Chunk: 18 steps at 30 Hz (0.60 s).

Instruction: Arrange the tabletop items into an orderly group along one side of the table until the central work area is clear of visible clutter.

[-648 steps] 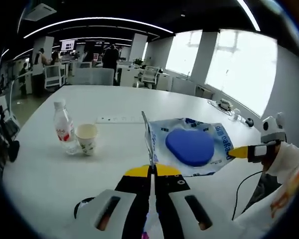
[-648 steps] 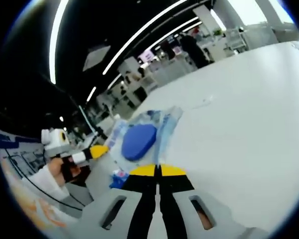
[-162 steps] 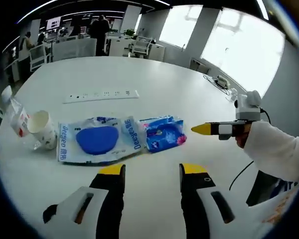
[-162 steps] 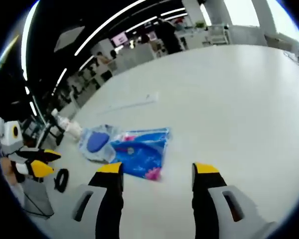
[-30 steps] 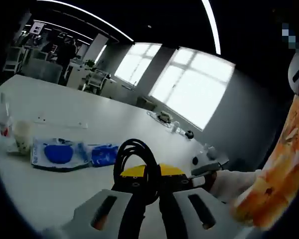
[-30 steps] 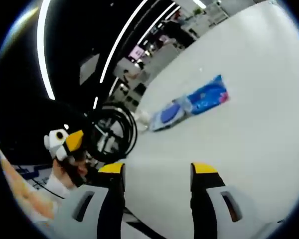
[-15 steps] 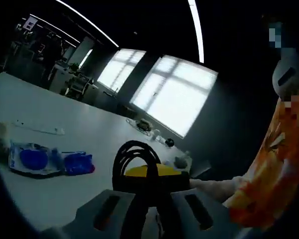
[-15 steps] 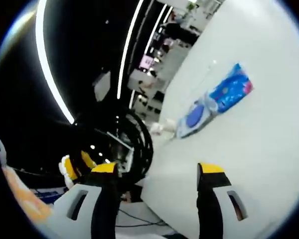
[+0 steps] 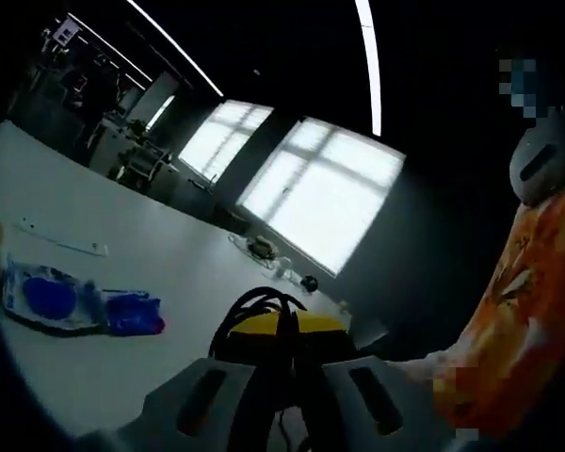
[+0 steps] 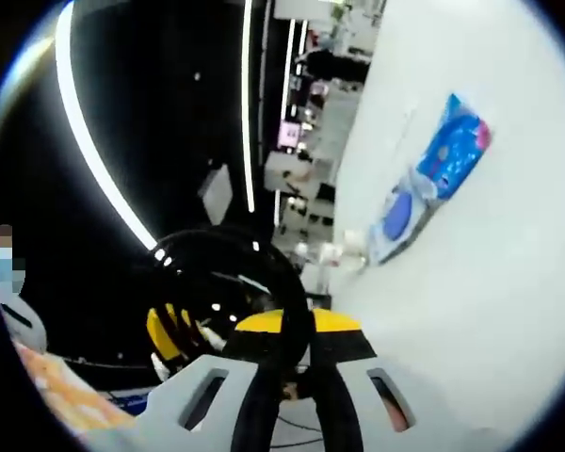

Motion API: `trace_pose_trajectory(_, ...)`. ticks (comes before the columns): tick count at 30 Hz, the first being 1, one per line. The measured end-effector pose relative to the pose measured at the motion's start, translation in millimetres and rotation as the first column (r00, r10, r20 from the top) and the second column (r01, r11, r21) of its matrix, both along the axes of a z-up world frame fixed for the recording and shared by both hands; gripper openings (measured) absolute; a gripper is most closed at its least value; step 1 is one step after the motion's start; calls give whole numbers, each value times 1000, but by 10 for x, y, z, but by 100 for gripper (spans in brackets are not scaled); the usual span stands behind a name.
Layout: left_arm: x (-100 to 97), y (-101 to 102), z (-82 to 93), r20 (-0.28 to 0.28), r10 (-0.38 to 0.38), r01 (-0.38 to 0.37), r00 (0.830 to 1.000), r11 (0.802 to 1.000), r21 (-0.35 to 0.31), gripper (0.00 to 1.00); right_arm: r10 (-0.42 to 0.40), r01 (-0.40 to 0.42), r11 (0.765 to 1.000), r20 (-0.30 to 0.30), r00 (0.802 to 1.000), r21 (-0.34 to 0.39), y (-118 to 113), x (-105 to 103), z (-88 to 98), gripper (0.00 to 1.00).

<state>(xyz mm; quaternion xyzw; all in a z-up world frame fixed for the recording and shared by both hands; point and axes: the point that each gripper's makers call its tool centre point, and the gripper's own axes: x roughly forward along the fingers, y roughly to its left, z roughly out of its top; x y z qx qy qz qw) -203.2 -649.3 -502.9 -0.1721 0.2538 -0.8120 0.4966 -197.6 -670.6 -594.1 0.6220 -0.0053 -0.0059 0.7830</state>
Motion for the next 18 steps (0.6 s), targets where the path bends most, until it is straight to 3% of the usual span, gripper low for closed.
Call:
trace_pose_trajectory(4,230,-41,-106,-73,112,-108,991,992,59,0,0,1,1000,-44,999,26,-17,-77,-36,5)
trace_pose_trajectory(7,354,-5,-317,-106,168,-149,980,975,167,0,26,-22,999,-119,992,37,13,-180,-77,5)
trace_pose_trajectory(9,380,15,-369,-112,172,-152,979,973,173,0,30,-25,999,-129,991,37,21,-227,-41,5)
trace_pose_trajectory(12,396,57,-451,-165,188,-151,968,965,213,1,22,-20,1000,-140,990,12,22,-282,7,6)
trace_pose_trajectory(18,404,80,-504,-180,206,-163,962,960,226,1,-3,6,1000,-104,995,29,12,-360,139,6)
